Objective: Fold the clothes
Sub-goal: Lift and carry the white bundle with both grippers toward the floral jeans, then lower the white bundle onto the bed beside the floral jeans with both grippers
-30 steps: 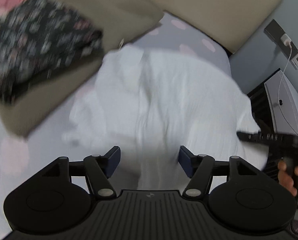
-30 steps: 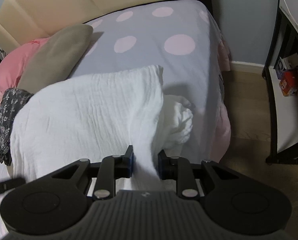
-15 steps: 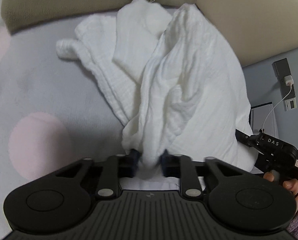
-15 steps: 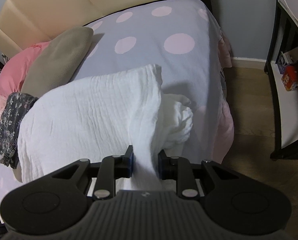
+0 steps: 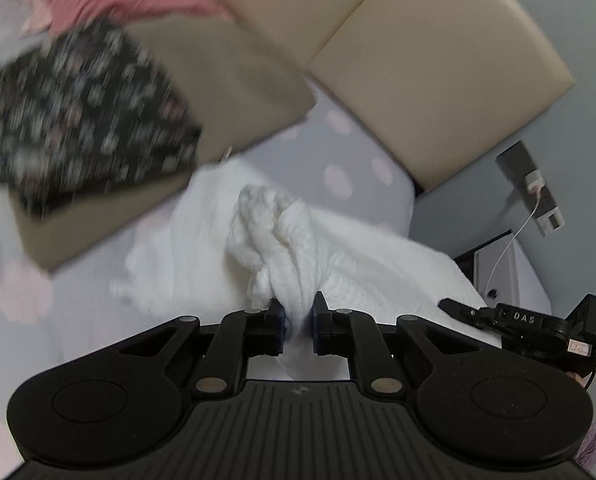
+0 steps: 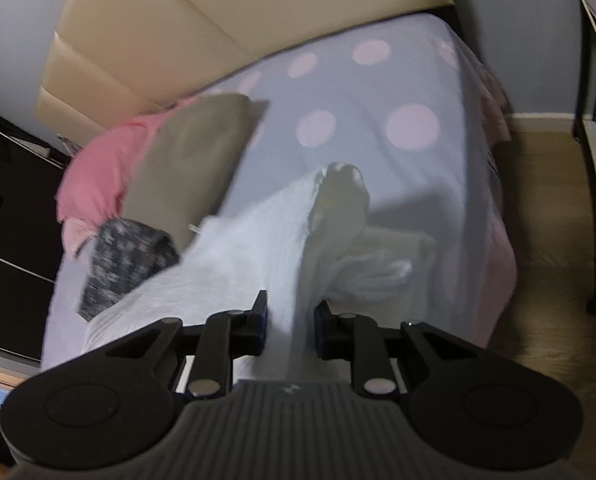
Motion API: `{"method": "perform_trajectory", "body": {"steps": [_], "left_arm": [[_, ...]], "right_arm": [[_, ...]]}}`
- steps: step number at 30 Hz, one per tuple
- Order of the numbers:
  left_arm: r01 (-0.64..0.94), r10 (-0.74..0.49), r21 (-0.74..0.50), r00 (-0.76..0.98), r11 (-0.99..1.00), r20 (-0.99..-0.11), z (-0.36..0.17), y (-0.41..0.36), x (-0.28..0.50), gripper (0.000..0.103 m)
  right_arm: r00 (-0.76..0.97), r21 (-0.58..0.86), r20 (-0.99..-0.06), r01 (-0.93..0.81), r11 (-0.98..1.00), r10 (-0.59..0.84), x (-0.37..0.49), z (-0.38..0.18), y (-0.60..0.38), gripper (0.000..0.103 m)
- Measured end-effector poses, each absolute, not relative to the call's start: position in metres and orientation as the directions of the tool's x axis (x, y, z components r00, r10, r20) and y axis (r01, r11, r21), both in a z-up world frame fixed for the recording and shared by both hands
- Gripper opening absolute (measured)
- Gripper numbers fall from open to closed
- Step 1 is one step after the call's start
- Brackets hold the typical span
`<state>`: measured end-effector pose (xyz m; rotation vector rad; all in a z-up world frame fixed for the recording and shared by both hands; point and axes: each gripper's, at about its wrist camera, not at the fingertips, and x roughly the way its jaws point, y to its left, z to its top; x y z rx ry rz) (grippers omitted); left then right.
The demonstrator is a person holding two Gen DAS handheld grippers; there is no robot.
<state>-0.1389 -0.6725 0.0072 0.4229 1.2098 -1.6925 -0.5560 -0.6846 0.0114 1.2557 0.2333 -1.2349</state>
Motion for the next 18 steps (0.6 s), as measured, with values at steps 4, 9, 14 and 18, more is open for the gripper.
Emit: {"method": "perform_trajectory", "body": {"steps": [4,9,14,18], "left_arm": [[0.87,-0.552,-0.488,-0.441,-0.068,-0.708,0.04,-0.699,-0.145,0.01],[0.88,-0.612,-0.46,-0.429,-0.118,-0.664,0.063,-0.725,-0.15,0.01],[0.878,-0.655,-0.454,-0.432,-0.15,-0.619,0.07,-0.742,-0.15,0.01],[0.873,-0.667,-0.463,-0.436,-0.152,-0.604,0.053,-0.75,-0.149,0.01]], "right_arm": [[0.395,0.59,-0.689,0.793,-0.153,-0.608,-0.556,0.041,-0.702,0.023],[0.377,0.604,-0.617,0.79,-0.108,-0.691,-0.553,0.063,-0.713,0.023],[0.378,0.636,-0.545,0.768,-0.076,-0.749,-0.553,0.074,-0.721,0.023],[0.337,0.609,-0.495,0.792,-0.044,-0.801,-0.546,0.074,-0.718,0.023]]}}
